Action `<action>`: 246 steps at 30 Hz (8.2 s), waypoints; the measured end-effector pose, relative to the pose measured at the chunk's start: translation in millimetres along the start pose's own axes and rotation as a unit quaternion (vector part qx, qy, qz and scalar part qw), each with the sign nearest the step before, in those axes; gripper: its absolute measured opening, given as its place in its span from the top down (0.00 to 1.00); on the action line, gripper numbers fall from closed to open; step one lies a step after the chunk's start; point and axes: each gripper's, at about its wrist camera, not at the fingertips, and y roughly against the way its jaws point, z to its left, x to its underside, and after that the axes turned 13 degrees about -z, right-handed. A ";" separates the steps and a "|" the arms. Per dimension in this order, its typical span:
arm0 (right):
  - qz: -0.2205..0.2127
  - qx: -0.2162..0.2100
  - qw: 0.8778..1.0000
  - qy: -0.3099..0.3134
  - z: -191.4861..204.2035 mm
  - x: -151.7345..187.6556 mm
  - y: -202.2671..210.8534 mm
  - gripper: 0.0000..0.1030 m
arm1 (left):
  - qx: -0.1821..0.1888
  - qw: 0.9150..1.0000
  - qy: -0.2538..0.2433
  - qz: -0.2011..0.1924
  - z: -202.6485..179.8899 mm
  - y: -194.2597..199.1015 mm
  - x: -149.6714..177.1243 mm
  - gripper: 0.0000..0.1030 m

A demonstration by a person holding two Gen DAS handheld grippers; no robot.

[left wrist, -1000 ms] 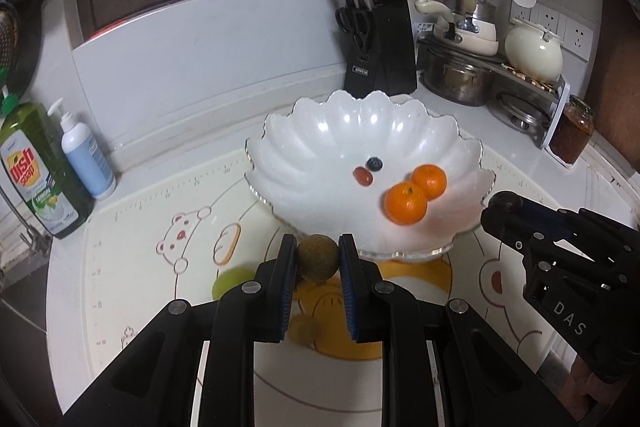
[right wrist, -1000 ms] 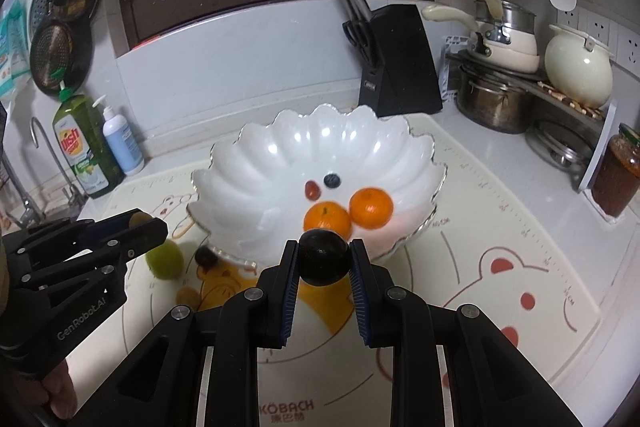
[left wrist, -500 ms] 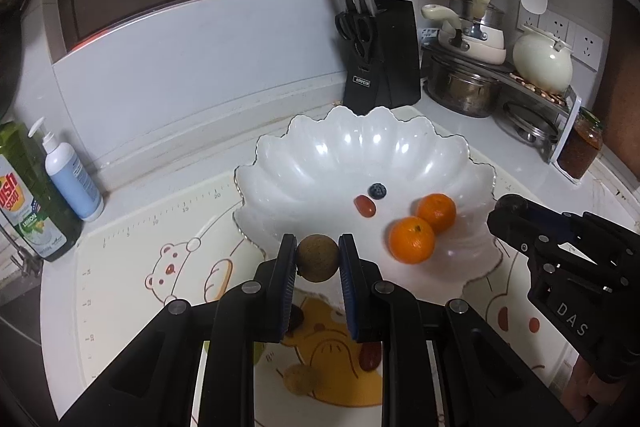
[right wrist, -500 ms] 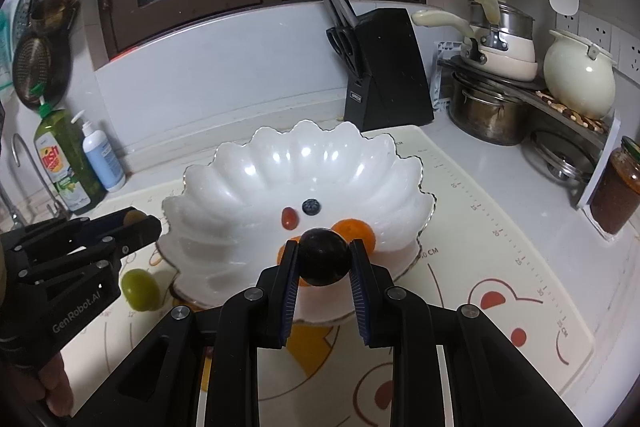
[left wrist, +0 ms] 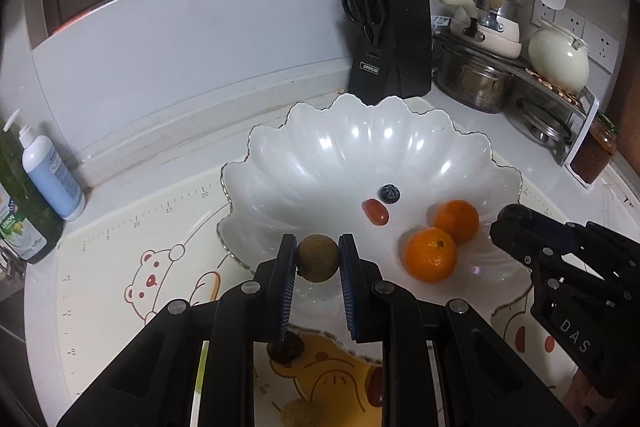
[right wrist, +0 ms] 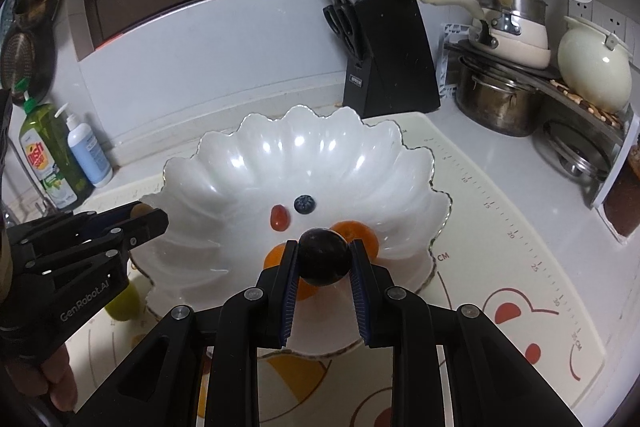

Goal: Organize fruits
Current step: 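Open both grippers to drop the brown fruit and plum into the bowl, then withdraw both open tools from the bowl back over the mat, then move the left tool toward another brown fruit while the right tool approaches a red date, then close the left gripper on the brown fruit while the right gripper closes on the red date, then lift and carry the brown fruit and red date over the white bowl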

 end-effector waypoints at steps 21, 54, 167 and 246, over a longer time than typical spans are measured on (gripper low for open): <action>-0.019 0.032 0.999 -0.003 2.7 -4.8 14.0 0.28 | -0.015 1.000 0.004 -0.013 6.3 15.4 -0.7 0.38; -0.073 0.064 0.995 0.009 34.8 -14.4 89.8 0.14 | -0.070 0.995 0.017 -0.063 27.1 108.9 -0.8 0.13; 0.071 -0.132 0.984 0.096 91.7 83.7 8.6 0.73 | -0.036 0.997 0.065 0.035 46.4 58.7 114.5 0.75; 0.003 0.011 1.000 0.012 -26.8 -38.5 -41.8 0.73 | -0.023 1.000 0.003 -0.016 -4.6 -35.6 -32.7 0.75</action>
